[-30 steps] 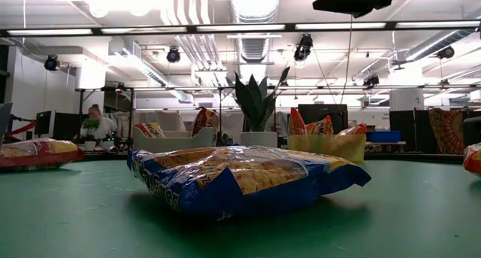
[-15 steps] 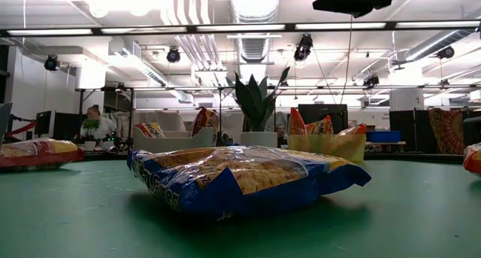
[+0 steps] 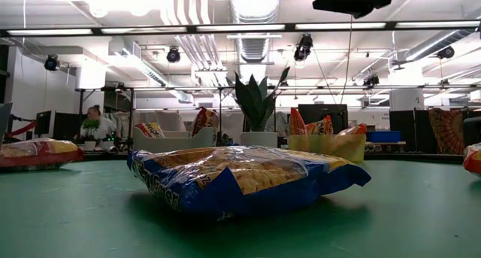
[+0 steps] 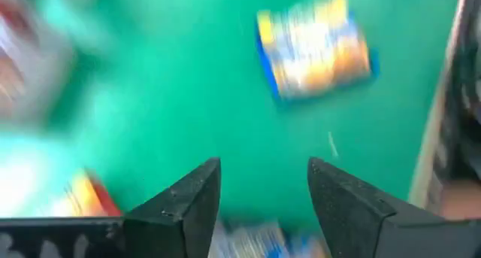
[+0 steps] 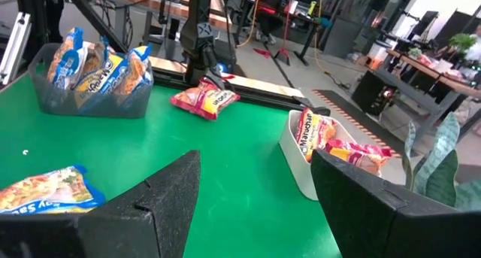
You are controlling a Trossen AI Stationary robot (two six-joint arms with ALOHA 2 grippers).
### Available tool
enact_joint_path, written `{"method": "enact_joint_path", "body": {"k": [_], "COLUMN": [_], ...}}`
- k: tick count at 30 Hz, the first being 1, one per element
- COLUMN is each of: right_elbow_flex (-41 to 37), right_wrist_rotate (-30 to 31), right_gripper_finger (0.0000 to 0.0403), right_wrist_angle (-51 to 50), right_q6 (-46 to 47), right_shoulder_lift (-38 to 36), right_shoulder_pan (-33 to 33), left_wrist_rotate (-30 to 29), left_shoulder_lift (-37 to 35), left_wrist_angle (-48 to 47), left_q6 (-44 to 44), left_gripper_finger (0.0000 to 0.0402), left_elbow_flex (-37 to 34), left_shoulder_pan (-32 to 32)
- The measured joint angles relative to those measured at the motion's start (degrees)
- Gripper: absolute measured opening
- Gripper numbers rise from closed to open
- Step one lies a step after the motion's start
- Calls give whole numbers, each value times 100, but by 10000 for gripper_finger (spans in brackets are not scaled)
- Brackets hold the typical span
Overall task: Sort Maruchan noodles
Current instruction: Put the red noodle pack into the white bin
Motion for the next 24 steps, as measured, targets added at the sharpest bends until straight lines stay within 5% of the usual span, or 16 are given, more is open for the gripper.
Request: {"method": "enact_joint_path", "body": {"k": [4, 13, 18, 24], "right_elbow_flex": [8, 231, 571, 694], "right_wrist_rotate": [14, 16, 16, 31], "right_gripper_finger": [242, 242, 242, 242], "right_wrist_angle": [-5, -119, -947, -1950], "right_q6": [62, 551, 1028, 1295], "right_shoulder_lift": [-2, -11, -17, -57], "right_shoulder_pan": [-2, -2, -2, -2], "left_wrist_rotate": [-753, -247, -231, -96], "left_shoulder_lift": [0, -2, -169, -463], "left_wrist_angle": [376, 802, 593, 621], "left_q6": [1636, 4277, 4560, 3760], "left_gripper_finger": [165, 121, 98, 83], "left_elbow_flex": [210, 11, -338, -1380], "left_shoulder_pan": [588, 1740, 2148, 2667]}}
